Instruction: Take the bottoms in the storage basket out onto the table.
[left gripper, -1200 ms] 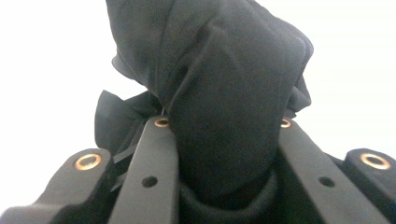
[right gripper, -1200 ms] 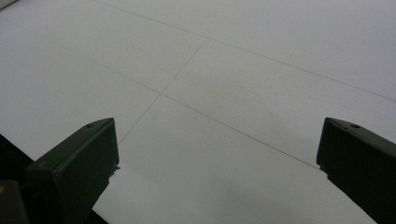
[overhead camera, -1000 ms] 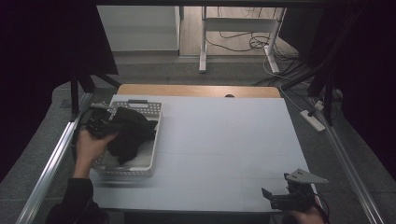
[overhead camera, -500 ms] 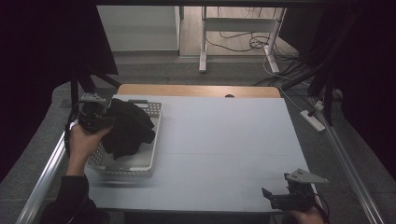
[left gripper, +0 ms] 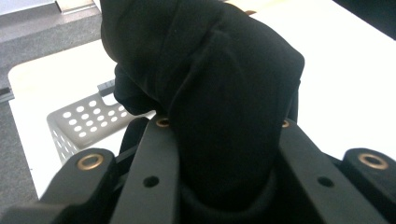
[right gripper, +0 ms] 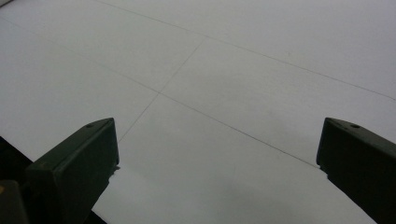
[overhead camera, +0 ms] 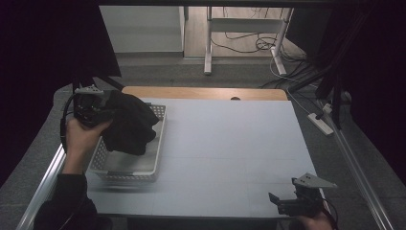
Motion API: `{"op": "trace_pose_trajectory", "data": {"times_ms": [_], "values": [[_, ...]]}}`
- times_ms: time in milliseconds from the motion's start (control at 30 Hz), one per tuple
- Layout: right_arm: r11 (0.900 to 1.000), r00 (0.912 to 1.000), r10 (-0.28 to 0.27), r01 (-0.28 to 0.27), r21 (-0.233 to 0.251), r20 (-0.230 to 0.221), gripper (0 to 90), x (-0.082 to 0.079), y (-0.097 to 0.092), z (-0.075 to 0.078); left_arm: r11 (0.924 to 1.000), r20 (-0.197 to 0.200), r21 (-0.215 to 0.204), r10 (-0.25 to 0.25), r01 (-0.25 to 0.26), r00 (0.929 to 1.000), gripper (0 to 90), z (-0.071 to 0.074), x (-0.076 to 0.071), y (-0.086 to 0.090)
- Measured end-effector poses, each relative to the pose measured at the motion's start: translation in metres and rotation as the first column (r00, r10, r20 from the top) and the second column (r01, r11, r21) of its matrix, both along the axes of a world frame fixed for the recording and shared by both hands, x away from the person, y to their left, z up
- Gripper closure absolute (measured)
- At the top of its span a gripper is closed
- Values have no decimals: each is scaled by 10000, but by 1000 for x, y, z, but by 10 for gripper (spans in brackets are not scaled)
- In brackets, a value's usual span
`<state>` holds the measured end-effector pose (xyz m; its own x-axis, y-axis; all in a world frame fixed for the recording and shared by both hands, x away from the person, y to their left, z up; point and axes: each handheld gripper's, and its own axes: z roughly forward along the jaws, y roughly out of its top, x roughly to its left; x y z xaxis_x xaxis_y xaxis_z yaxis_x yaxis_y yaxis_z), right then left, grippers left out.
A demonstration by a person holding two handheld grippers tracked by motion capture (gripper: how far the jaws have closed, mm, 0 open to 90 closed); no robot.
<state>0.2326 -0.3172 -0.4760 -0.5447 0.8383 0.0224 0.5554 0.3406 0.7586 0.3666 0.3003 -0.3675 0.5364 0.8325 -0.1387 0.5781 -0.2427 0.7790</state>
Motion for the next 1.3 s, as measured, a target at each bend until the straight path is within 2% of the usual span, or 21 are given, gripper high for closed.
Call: {"op": "trace_pose_trajectory", "data": {"times_ms": [367, 767, 1300], "values": [[10000, 10000, -42, 42, 55, -7, 0, 0, -1, 0, 9999, 213, -4, -159, 159, 9996, 765, 21, 5, -5], [10000, 10000, -58, 58, 72, 0, 0, 0, -1, 0, 9993, 633, -127, -343, 352, 9974, 764, 44, 7, -13], [9999, 10000, -90, 90, 55, -4, 0, 0, -1, 0, 9980, 1079, -268, -540, 572, 9927, 763, 66, 12, -28]]}}
